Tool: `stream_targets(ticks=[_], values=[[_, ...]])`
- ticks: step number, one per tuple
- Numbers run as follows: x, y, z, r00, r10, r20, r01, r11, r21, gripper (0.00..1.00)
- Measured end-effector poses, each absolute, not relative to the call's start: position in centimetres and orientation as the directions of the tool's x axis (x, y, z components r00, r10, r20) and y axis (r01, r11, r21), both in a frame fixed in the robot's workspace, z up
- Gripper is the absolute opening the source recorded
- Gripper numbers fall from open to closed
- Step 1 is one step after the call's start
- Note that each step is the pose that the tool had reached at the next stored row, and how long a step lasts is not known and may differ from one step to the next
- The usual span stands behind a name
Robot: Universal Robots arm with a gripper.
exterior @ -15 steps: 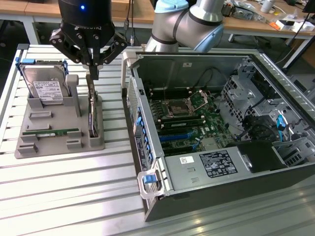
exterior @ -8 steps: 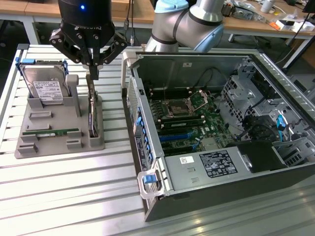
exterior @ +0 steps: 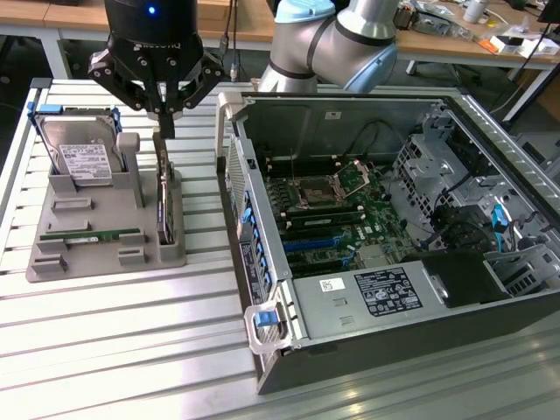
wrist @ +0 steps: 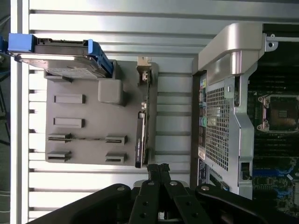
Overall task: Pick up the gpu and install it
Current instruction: 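Reach for the gpu, then pick up the gpu and move the gpu toward the slot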
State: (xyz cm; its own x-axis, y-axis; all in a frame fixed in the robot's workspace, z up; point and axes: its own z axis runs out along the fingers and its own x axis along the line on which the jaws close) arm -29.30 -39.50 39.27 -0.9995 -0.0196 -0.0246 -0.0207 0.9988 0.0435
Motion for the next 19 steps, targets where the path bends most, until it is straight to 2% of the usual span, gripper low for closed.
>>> stream_targets(ticks=[8,9,10,19], values=[[-29.30,-38.79,39.26,-1.000,-0.020,-0.025,-0.021,0.999,0.043,0.11],[-29.30,-38.79,39.26,-1.000,-0.020,-0.025,-0.021,0.999,0.043,0.17],[-29.30,-38.79,39.26,-1.000,-0.020,-0.025,-0.021,0.999,0.043,0.30],[-29.30,-38.79,38.72,-1.000,-0.020,-0.025,-0.021,0.999,0.043,0.30]])
